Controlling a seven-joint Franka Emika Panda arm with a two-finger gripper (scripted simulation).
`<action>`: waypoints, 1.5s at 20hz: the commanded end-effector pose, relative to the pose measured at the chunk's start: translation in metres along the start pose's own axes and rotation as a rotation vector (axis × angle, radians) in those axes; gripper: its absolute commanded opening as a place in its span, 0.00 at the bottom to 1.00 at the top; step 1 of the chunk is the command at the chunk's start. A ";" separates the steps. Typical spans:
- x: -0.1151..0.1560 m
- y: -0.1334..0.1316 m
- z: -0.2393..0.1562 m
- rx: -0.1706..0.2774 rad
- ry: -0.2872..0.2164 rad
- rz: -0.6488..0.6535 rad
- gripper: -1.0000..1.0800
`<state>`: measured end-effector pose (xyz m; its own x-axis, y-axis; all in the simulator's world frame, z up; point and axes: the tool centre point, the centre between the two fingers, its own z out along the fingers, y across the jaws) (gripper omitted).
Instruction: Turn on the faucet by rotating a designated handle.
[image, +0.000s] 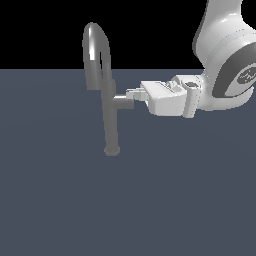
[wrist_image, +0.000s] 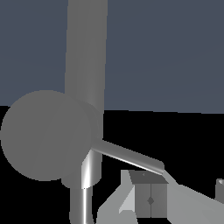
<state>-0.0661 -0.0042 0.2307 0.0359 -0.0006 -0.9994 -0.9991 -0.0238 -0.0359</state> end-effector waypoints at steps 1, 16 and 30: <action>0.012 0.003 0.000 0.001 0.000 0.010 0.00; 0.062 -0.002 0.000 0.000 -0.002 0.022 0.00; 0.082 -0.025 0.000 -0.002 -0.004 0.020 0.00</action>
<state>-0.0429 -0.0082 0.1724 0.0428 0.0159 -0.9990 -0.9985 -0.0347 -0.0433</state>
